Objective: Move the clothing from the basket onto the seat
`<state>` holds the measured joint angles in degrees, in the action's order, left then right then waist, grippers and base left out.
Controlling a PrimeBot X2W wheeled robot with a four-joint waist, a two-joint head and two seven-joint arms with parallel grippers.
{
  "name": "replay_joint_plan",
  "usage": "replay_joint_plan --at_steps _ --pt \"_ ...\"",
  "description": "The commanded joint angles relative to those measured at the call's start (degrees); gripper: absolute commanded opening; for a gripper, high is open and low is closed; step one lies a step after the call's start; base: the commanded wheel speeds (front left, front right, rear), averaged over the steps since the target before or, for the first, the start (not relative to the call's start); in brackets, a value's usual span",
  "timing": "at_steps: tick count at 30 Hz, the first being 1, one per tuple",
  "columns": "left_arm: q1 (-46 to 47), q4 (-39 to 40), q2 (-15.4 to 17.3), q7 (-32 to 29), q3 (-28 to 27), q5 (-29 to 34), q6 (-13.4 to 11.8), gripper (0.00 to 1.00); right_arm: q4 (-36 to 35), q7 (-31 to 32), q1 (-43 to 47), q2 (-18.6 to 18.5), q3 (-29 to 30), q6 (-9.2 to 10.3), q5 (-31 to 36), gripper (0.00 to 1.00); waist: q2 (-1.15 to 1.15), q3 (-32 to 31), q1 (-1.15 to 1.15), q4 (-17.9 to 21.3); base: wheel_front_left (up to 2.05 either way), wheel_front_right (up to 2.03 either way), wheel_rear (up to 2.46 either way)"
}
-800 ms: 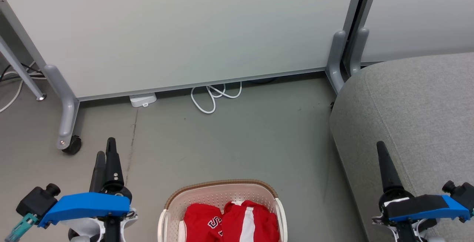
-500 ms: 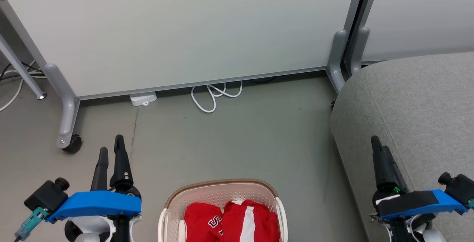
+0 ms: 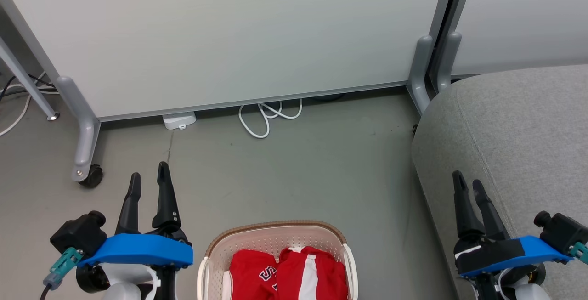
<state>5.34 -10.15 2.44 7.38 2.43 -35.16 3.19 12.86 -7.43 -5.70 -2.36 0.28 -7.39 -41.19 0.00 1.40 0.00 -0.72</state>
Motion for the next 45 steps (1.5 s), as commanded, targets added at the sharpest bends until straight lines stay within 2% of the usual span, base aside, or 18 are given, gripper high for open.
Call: replay_joint_plan --at_steps 1,22,45 --pt "1.5 0.6 0.4 0.7 0.3 2.1 -0.2 1.00 -0.2 -0.6 -1.3 -0.5 -0.3 -0.09 2.2 1.00 0.00 0.0 0.00 0.0 0.00 0.00 0.00" --pt "1.6 0.6 0.5 3.6 2.4 15.2 -0.7 1.00 0.2 -3.6 -1.6 -0.6 -1.4 -0.12 15.0 1.00 0.00 0.3 0.00 -0.3 0.00 0.00 0.00" --pt "1.5 0.0 0.5 6.3 3.7 25.1 -0.3 1.00 1.1 -6.2 -1.7 -0.6 -2.4 -0.14 25.8 1.00 0.00 0.4 0.00 -0.6 0.00 0.00 0.00"
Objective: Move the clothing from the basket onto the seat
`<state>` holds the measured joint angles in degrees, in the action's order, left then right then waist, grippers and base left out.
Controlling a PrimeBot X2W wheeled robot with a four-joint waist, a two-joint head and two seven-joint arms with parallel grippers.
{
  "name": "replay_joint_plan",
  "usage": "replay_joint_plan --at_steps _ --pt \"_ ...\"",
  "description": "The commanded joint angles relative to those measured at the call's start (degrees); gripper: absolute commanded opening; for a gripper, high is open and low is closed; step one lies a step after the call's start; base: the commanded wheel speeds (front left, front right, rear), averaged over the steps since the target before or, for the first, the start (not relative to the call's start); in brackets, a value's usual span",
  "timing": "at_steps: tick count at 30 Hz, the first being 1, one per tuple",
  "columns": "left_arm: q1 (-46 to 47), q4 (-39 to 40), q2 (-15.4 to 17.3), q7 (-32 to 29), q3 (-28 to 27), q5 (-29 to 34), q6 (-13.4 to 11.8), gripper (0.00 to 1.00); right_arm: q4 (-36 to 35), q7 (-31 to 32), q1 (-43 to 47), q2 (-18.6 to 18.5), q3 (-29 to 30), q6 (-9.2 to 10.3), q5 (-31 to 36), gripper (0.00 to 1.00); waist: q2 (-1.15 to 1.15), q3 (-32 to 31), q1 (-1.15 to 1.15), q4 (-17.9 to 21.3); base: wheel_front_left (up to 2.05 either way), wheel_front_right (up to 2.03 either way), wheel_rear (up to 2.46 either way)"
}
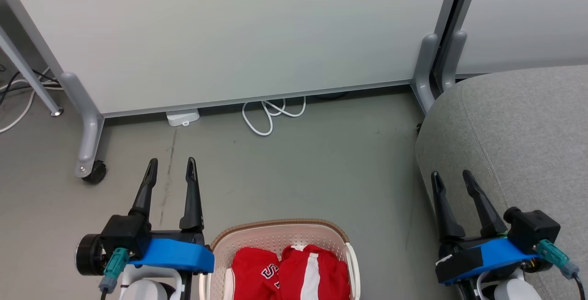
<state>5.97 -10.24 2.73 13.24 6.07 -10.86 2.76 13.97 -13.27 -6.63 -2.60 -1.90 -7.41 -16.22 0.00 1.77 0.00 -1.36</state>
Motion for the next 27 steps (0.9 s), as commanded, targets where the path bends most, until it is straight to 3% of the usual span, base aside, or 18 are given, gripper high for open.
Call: replay_joint_plan --at_steps 1,16,27 --pt "0.9 0.1 0.2 0.6 0.1 1.2 0.1 1.00 0.0 -0.6 -0.8 -0.4 -0.2 -0.12 1.2 1.00 0.00 0.0 0.00 0.0 0.00 0.00 0.00" --pt "1.2 -0.6 0.2 2.1 0.8 6.1 0.2 1.00 0.9 -2.0 -1.1 -0.5 -0.6 -0.14 6.8 1.00 0.00 0.4 0.00 0.0 0.00 0.00 0.00" --pt "1.2 -1.0 0.2 2.0 0.7 5.6 0.3 1.00 1.3 -2.0 -1.0 -0.4 -0.5 -0.14 6.4 1.00 0.00 0.3 0.00 0.0 0.00 0.00 0.00"
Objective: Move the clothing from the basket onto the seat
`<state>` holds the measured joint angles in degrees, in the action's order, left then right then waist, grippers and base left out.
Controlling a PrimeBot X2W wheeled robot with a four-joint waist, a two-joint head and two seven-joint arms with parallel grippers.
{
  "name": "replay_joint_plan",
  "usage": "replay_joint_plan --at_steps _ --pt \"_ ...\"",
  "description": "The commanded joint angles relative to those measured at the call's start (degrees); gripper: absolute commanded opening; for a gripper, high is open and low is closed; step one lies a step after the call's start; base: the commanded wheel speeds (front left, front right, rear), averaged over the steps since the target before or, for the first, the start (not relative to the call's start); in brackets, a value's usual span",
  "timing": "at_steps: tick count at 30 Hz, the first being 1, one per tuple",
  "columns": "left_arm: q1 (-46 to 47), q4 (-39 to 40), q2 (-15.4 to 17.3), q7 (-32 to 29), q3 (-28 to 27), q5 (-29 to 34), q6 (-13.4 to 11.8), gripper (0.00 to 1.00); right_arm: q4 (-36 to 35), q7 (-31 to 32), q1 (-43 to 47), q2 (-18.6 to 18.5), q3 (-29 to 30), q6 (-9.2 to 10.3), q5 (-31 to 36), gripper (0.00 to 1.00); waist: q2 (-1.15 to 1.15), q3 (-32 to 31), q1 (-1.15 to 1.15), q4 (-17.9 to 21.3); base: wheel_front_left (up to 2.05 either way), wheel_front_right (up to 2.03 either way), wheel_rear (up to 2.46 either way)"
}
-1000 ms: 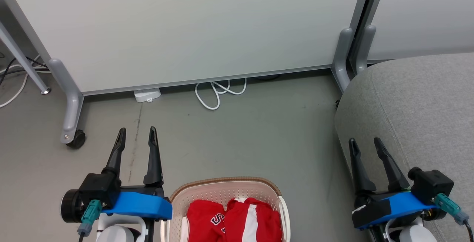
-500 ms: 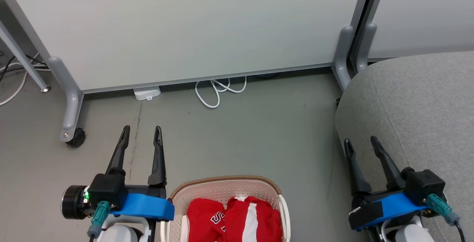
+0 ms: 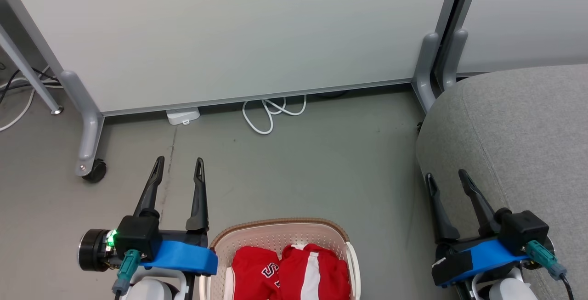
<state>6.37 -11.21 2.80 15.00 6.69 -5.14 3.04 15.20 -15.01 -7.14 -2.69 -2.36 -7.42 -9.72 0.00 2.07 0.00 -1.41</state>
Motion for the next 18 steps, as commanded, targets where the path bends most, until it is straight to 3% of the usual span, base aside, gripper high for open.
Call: replay_joint_plan --at_steps 1,9,18 --pt "0.7 -0.1 0.2 0.3 0.1 -0.2 0.0 1.00 0.1 -0.3 -0.5 -0.4 -0.1 -0.12 -0.1 1.00 0.00 0.0 0.00 0.0 0.00 0.00 0.00" --pt "1.0 -0.2 0.2 0.3 0.4 -0.2 0.2 1.00 0.4 -0.2 -0.6 -0.4 0.0 -0.12 -0.1 1.00 0.00 0.2 0.00 -0.3 0.00 0.00 0.00" --pt "4.5 -3.1 0.5 0.3 1.0 1.8 2.4 1.00 0.2 -0.2 -2.4 -0.4 -0.4 -0.12 -0.5 1.00 0.00 3.0 0.00 0.4 0.00 0.00 0.00"
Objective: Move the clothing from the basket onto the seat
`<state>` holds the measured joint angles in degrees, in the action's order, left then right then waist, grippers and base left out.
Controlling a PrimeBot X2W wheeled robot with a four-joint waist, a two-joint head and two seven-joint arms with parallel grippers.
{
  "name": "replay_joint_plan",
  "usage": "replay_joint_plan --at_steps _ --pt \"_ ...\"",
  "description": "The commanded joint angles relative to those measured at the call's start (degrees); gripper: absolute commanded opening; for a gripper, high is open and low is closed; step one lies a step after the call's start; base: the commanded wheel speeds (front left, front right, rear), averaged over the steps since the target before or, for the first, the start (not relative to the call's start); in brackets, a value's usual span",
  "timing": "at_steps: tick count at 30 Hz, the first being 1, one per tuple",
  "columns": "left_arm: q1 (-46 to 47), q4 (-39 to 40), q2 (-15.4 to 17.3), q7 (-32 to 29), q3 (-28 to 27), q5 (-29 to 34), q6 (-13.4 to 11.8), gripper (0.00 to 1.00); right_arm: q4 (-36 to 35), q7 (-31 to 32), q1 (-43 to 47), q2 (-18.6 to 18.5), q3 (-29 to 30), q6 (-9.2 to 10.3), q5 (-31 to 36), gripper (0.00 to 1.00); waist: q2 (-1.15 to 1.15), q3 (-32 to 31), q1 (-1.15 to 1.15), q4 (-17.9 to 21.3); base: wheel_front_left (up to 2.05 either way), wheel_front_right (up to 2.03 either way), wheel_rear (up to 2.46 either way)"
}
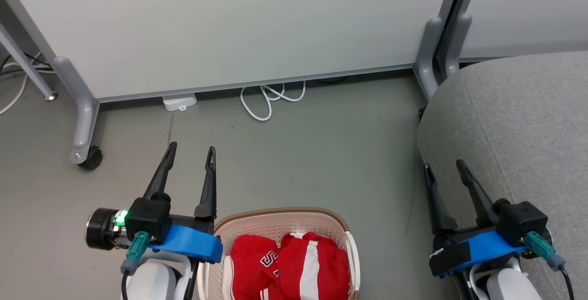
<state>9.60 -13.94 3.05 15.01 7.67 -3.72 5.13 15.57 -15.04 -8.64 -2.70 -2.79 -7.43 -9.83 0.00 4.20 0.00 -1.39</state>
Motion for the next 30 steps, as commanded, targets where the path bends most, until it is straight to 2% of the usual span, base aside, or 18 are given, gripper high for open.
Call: replay_joint_plan --at_steps 1,14,30 --pt "1.9 -1.1 0.5 0.3 0.2 0.5 0.5 1.00 -0.3 -0.2 -1.1 -0.3 -0.1 -0.11 -0.4 1.00 0.00 1.5 0.00 0.5 0.00 0.00 0.00" --pt "13.4 -12.6 4.8 0.2 7.7 1.7 2.5 1.00 -1.9 -0.2 -6.8 -0.3 -0.6 -0.07 -0.3 1.00 0.00 12.7 0.00 4.1 0.00 0.00 0.00" --pt "28.9 -29.5 11.8 0.2 28.3 -3.5 2.3 1.00 -4.9 -0.2 -15.5 -0.3 -0.8 -0.07 0.4 1.00 0.00 28.9 0.00 7.7 0.00 0.00 0.00"
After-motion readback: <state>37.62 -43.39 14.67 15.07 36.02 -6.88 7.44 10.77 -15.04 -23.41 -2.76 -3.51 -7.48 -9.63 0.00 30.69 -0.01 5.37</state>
